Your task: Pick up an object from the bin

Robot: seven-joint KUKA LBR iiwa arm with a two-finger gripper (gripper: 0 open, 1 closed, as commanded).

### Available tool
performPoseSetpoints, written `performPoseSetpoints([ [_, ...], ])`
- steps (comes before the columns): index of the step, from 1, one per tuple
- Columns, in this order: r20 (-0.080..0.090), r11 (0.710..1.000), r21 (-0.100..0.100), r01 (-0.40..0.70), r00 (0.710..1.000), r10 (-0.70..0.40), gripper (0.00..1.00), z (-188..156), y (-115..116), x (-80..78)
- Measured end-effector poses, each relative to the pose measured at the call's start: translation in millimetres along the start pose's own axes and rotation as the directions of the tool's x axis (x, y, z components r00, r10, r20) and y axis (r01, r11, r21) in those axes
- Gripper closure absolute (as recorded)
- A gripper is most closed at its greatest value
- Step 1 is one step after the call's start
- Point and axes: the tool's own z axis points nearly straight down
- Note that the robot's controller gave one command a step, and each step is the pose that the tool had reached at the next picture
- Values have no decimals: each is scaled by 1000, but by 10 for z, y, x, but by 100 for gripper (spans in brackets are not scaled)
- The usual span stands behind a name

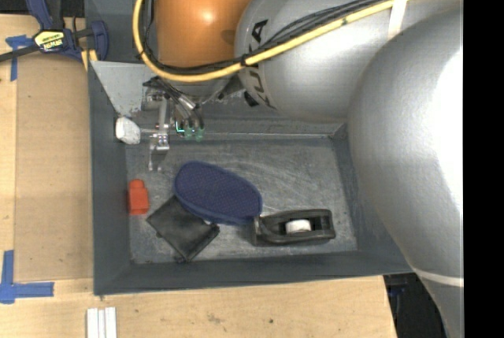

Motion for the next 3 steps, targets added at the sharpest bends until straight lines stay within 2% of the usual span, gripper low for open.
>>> performPoseSetpoints([
  [1,0,970,2,-243,970,243,0,1119,-257,489],
  [2,19,995,-8,-98,995,98,0,1203,-439,824],
  [3,18,996,-9,-85,996,86,0,1198,-923,973],
])
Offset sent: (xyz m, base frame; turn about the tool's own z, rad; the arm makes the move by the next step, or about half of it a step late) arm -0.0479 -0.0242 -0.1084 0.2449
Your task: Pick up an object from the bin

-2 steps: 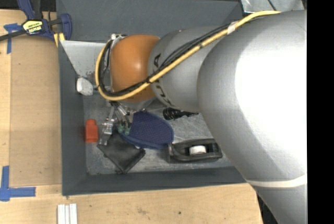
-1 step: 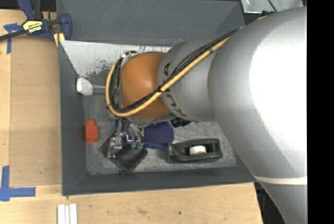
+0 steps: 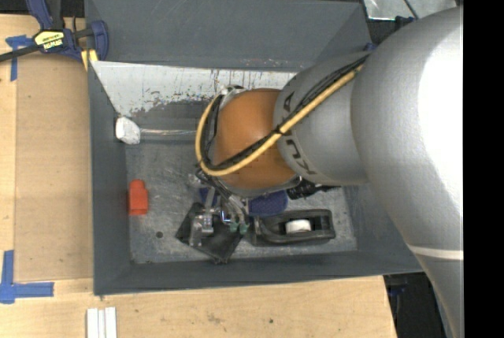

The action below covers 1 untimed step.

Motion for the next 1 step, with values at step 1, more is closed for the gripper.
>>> performPoseSetpoints([
  [1,3,999,-2,33,999,-33,0,0,-306,94],
])
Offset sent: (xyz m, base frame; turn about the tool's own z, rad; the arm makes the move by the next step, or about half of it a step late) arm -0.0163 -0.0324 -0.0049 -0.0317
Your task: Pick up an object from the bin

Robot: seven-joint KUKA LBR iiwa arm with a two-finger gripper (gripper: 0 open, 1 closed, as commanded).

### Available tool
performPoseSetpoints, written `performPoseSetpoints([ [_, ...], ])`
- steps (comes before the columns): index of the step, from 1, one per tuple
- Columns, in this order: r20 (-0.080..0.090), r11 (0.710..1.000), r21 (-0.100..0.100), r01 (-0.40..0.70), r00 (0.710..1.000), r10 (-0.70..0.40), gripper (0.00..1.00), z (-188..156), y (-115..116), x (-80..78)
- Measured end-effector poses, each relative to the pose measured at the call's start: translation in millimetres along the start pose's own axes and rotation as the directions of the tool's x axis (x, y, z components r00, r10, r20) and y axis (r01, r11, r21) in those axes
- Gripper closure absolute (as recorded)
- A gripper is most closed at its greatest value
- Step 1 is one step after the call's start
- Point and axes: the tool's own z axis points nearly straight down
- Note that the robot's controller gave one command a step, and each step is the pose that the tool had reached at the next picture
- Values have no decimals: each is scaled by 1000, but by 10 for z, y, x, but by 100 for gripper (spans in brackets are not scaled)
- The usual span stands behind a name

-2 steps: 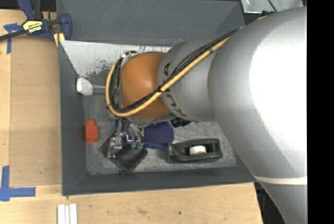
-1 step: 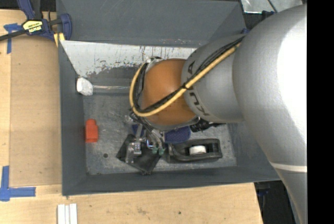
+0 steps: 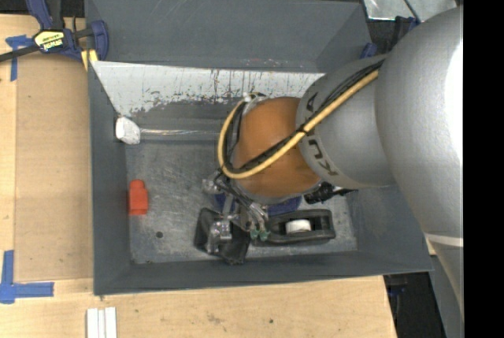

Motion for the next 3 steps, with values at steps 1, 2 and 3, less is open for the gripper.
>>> performPoseSetpoints([
  [1,-11,976,11,-219,976,219,0,-53,-736,-58],
  [2,-5,976,7,-217,976,217,100,-73,-723,-79],
  [3,-3,968,9,-252,968,253,100,-1731,-724,-199],
])
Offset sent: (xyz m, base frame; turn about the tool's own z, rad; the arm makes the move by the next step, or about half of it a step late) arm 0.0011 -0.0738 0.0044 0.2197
